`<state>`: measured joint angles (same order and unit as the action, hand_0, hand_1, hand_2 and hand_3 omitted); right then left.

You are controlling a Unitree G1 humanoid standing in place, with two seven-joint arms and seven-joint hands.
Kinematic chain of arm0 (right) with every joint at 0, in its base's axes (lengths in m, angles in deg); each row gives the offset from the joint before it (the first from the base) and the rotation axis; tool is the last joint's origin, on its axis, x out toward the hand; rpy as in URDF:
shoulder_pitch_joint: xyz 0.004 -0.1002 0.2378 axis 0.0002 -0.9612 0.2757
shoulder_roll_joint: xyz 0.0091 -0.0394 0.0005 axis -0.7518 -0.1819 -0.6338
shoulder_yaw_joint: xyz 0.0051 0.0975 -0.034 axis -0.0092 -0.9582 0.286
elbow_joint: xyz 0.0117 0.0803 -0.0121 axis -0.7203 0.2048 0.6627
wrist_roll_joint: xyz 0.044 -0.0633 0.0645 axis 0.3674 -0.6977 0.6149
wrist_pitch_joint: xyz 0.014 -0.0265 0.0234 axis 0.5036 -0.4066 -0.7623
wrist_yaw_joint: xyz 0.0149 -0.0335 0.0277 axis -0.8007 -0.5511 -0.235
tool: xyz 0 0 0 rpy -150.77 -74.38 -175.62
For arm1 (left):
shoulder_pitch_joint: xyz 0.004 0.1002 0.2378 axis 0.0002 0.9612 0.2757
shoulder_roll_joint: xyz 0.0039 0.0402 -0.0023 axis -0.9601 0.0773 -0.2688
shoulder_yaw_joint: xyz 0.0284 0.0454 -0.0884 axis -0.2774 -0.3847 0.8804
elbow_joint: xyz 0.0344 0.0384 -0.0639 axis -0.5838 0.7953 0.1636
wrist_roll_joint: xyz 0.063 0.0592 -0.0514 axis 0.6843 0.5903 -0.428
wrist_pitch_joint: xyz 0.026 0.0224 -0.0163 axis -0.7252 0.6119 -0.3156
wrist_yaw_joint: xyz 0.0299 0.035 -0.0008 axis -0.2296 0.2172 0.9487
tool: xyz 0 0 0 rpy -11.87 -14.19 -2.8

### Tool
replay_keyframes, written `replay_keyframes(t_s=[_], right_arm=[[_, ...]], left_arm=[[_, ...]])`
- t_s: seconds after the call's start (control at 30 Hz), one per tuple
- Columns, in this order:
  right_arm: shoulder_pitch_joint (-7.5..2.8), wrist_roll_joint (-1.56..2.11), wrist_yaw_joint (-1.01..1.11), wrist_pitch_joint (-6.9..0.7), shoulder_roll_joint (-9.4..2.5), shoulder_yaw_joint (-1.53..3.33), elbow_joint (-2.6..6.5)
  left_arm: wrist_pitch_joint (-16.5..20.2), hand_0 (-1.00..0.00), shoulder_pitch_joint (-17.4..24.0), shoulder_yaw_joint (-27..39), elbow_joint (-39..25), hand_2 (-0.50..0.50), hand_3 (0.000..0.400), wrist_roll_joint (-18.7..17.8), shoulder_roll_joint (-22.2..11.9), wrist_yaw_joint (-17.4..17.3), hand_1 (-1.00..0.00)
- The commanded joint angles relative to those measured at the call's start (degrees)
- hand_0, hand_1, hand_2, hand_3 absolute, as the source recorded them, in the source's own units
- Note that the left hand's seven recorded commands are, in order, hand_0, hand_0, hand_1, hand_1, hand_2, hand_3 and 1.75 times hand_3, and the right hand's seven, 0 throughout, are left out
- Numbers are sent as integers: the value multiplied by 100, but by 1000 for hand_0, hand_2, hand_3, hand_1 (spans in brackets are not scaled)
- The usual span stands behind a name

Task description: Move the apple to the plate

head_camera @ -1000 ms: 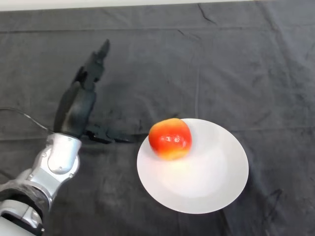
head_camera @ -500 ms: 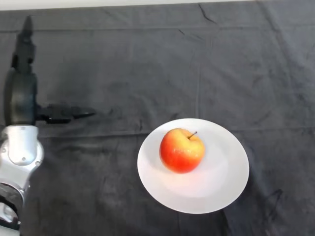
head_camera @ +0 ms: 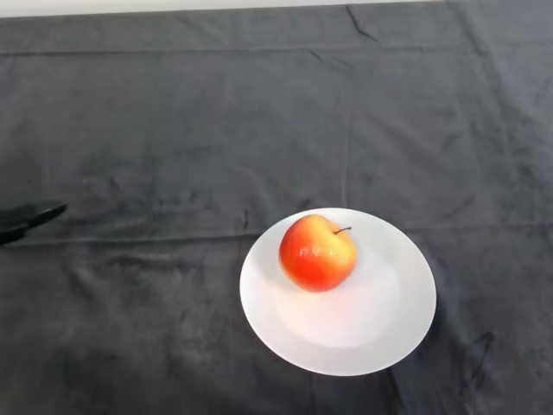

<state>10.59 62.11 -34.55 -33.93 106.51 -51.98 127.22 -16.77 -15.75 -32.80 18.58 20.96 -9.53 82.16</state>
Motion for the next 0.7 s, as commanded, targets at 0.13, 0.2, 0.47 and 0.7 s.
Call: replay_keyframes(t_s=[0.13, 0.2, 0.47, 0.7], right_arm=[[-184, 48, 12, 39, 106, -30, 64], [-184, 48, 12, 39, 106, -30, 64], [-184, 48, 12, 38, 106, -31, 64], [-184, 48, 12, 38, 106, -31, 64]], left_arm=[[155, 0, 303, 383, 227, 0, 0, -207, -525, 30, 0], [178, 0, 391, 531, 220, 0, 0, -311, -610, 7, 0], [324, 0, 567, 1076, 209, 0, 0, -665, -743, 189, 0], [465, 0, 459, 1315, 141, 0, 0, -766, -652, 423, 0]])
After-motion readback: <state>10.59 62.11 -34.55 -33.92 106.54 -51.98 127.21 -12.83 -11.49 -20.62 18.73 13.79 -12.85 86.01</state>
